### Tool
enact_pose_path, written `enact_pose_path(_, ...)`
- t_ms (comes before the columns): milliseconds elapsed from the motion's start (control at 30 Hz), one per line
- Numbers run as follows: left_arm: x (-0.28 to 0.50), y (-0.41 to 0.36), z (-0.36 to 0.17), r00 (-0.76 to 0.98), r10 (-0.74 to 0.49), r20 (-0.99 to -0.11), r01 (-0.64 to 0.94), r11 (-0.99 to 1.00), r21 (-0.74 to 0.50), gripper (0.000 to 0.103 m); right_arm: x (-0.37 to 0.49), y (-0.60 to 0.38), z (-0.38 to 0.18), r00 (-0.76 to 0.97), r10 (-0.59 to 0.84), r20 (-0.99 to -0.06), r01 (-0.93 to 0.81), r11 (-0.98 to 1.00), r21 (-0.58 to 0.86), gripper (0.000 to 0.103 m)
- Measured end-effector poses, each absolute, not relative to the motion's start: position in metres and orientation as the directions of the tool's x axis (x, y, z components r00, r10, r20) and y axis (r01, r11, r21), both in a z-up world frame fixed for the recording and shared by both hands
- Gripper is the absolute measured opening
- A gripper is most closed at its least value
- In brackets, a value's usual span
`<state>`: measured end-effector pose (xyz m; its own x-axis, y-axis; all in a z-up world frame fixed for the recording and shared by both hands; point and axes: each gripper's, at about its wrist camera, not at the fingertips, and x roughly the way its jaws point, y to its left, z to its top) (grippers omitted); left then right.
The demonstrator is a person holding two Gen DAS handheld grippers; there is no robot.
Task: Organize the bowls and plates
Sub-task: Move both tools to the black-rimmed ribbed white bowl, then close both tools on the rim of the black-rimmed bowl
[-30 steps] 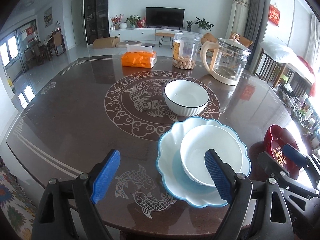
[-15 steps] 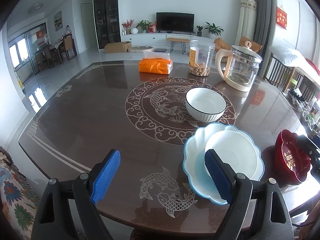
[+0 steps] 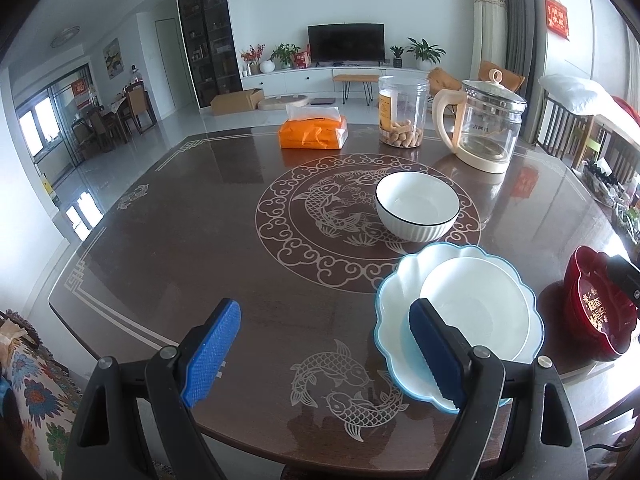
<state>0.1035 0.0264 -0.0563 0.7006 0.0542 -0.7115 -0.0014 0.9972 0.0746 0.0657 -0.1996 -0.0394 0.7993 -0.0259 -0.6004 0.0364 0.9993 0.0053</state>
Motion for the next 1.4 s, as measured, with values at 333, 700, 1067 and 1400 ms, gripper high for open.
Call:
enact_pose_path(333,0.136,0.064,-0.061,0.623,-0.067,-0.78,0.003,0.997,-0.083,0.086,0.06,-0.222,-0.021,0.891,0.029,-0.453,0.027,0.993,0.115,0.077)
enact_pose_path(700,0.167,0.087,-0.072,0.537,-0.165,-0.827,0.02,0.983,-0.183,0.086,0.119,-0.23,-0.053,0.707,0.194,-0.68,-0.031,0.969,0.244,0.077)
enact_pose_path(1067,0.217,0.073,-0.066,0.479,-0.251,-0.841,0.049,0.964,-0.26,0.086,0.174,-0.231,-0.057,0.569,0.216,-0.793,-0.021,0.968,0.249,0.077)
enact_pose_path(1400,0.29,0.043,-0.078,0.422,-0.273,-0.864,0.035,0.958,-0.285,0.085,0.246,-0.209,-0.059,0.502,0.269,-0.822,-0.09,0.962,0.26,0.076)
